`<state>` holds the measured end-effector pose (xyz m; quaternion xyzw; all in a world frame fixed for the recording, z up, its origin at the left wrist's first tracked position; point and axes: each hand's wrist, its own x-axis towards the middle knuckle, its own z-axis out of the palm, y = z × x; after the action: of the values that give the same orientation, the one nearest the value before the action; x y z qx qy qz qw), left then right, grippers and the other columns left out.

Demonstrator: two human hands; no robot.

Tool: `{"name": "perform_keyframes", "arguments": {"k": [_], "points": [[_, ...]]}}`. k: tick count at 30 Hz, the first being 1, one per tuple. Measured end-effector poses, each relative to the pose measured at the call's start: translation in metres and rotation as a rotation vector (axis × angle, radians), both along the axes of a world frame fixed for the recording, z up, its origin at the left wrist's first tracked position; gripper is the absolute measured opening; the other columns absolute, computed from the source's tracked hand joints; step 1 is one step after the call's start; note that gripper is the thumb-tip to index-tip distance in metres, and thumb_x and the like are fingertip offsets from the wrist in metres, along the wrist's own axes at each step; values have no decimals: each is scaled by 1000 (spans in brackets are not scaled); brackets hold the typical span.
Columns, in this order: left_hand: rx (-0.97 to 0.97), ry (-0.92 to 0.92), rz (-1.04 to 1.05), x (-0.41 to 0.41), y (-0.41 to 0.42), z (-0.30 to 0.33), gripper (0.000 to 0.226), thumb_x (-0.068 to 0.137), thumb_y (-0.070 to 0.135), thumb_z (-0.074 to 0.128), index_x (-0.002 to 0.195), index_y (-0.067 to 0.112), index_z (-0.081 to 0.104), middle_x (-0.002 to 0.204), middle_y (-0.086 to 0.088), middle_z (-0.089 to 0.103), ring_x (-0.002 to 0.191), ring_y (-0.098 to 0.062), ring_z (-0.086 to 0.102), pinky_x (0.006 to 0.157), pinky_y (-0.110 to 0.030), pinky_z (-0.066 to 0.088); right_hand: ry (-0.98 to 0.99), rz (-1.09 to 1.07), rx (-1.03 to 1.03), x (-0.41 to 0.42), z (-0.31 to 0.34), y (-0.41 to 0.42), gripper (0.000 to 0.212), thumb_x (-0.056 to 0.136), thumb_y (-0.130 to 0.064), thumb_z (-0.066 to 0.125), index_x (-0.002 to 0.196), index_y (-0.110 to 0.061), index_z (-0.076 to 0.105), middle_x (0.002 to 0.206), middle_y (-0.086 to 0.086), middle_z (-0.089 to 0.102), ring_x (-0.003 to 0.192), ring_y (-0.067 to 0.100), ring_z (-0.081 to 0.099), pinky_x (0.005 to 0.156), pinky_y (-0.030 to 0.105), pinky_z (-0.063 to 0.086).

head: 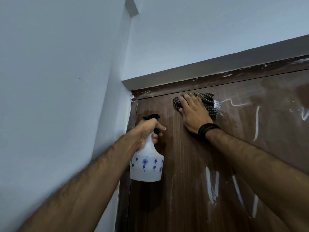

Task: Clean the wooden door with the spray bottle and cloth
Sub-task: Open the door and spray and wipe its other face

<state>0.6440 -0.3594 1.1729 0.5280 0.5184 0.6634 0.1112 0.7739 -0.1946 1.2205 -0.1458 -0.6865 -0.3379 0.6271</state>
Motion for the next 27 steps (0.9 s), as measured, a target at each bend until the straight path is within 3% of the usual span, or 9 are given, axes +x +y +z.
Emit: {"name": "perform_keyframes", "arguments": {"k": [4, 7, 10, 16, 21, 25, 27], "points": [[-11, -5, 21, -6, 4, -6, 16, 85, 5, 67, 100, 3, 66, 67, -5, 57, 41, -7, 40, 40, -20, 38, -111, -3, 37, -5, -37, -5, 51, 103, -26, 44, 152, -15, 36, 156, 10, 37, 147, 30, 27, 123, 45, 16], [-10, -14, 8, -5, 8, -8, 15, 84, 4, 68, 99, 4, 65, 66, -5, 56, 42, -8, 40, 40, -20, 38, -181, -35, 45, -12, -57, -3, 52, 104, -33, 32, 153, -17, 35, 158, 8, 36, 148, 28, 28, 123, 46, 22], [3, 8, -22, -5, 9, -7, 13, 84, 8, 70, 97, 7, 66, 68, -5, 58, 44, -8, 42, 43, -20, 39, -169, -52, 48, -11, -43, -4, 50, 104, -32, 34, 152, -17, 37, 156, 8, 38, 147, 28, 29, 121, 47, 21], [42, -39, -19, -18, -2, -4, 15, 88, 8, 67, 103, 6, 66, 72, -5, 56, 42, -7, 37, 42, -19, 36, -61, -48, -87, -39, 28, -20, 50, 105, -29, 37, 153, -15, 30, 158, 11, 29, 150, 29, 18, 124, 44, 7], [64, -77, 10, -31, -10, -1, 14, 86, 3, 63, 100, 6, 63, 68, -6, 55, 37, -7, 36, 38, -20, 35, -223, -19, -52, -73, -8, -36, 53, 104, -28, 38, 155, -17, 28, 162, 10, 26, 152, 30, 16, 124, 46, 9], [112, -103, 36, -35, -13, -4, 21, 83, -4, 58, 101, 4, 65, 66, -7, 53, 34, -8, 39, 37, -19, 34, -398, -91, -5, -92, -50, -48, 79, 87, -41, 5, 158, -12, 23, 165, 12, 22, 153, 30, 13, 124, 43, 6], [120, -113, 41, -36, -16, -7, 22, 82, -6, 56, 101, 4, 64, 67, -7, 53, 34, -7, 39, 37, -19, 34, -397, -97, 8, -96, -48, -47, 82, 85, -42, 2, 157, -13, 26, 164, 12, 24, 153, 30, 16, 123, 42, 8]]}}
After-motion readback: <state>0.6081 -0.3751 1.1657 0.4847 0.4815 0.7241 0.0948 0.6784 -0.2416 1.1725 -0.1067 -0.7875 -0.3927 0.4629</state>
